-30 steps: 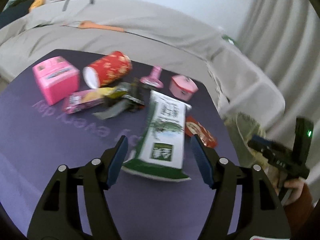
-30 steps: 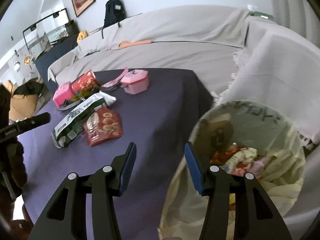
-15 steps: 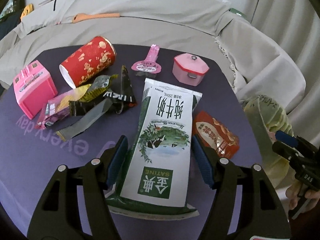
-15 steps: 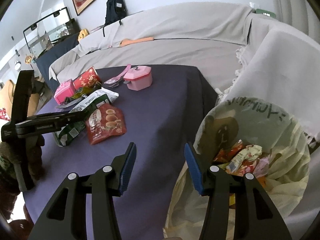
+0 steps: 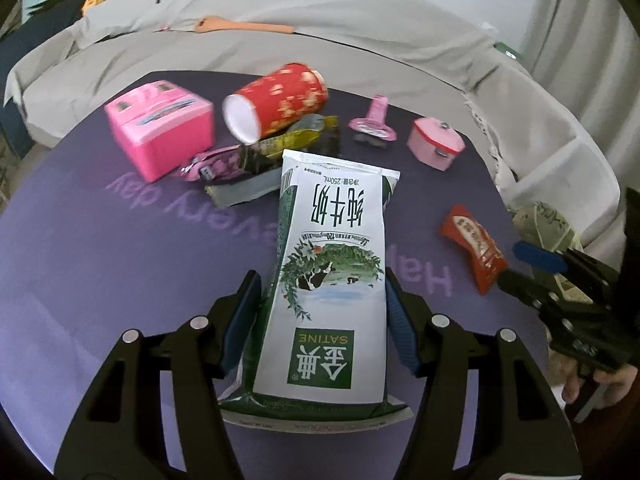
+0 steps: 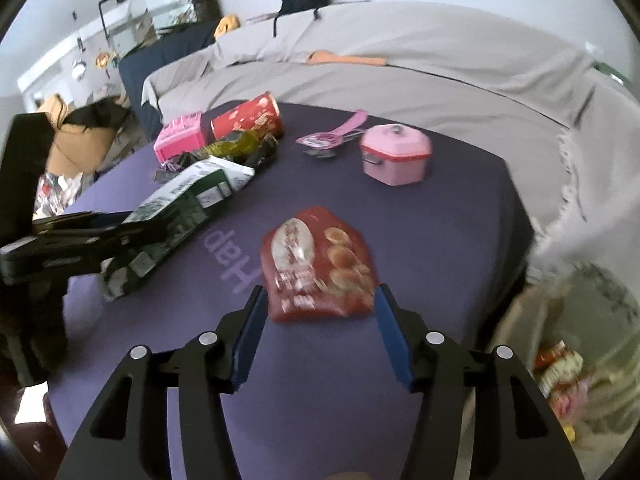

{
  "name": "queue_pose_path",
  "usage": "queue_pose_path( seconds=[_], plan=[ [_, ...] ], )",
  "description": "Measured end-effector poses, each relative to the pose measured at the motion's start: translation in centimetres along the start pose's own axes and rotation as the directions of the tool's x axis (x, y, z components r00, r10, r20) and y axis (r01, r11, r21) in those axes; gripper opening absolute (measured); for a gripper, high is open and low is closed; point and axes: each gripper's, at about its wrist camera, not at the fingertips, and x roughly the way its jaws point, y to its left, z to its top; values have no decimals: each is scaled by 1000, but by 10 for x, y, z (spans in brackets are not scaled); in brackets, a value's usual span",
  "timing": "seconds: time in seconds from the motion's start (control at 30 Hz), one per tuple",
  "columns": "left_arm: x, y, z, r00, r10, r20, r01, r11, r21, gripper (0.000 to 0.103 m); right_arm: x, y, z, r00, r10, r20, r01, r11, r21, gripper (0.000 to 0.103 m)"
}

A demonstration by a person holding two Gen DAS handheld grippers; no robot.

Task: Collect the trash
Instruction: 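Grasp the green-and-white milk carton with the left tool, then grasp the red chip can with the right tool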

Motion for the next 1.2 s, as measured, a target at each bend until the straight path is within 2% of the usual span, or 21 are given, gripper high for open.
queue_pose_path(
  seconds=[0.13, 0.3, 0.53, 0.7, 0.73, 0.77, 0.83, 0.87, 0.9, 1.2],
  plan=[
    [-7, 11, -7, 1000, -10, 9, 10, 1000, -23, 57, 23, 4, 17, 999, -14, -35, 14, 1000, -6, 53],
    [-10, 20, -12, 999, -34, 21, 35, 998, -55, 57, 48, -2, 31, 994, -25, -103, 25, 1000, -4, 61],
    [-13, 24, -14, 998, -57, 31, 59, 995, -80, 57, 52, 8, 29, 989, -60, -135, 52, 997, -63, 66],
    [-15, 22, -15, 998, -53, 21, 54, 996, -74, 57, 52, 7, 32, 987, -47, -154, 36, 997, -73, 67],
    [-16, 22, -15, 998, -56, 19, 58, 996, -74, 57, 52, 7, 32, 986, -45, -158, 33, 996, -78, 66],
    [-15, 22, -14, 998, -59, 17, 60, 995, -74, 57, 51, 6, 32, 986, -47, -161, 34, 996, -79, 60],
    [-13, 20, -12, 998, -58, 11, 58, 996, -68, 58, 46, 4, 32, 984, -55, -169, 44, 997, -71, 43],
    [-12, 18, -11, 998, -55, 8, 56, 996, -64, 58, 43, 3, 33, 983, -55, -173, 44, 997, -62, 30],
    [-11, 16, -9, 999, -52, 2, 52, 997, -55, 58, 41, 2, 32, 983, -58, -175, 49, 997, -57, 27],
    [8, -12, 10, 999, 20, -41, -18, 998, 53, 58, 12, 0, 35, 988, -92, -128, 83, 994, -74, 23]
  ],
)
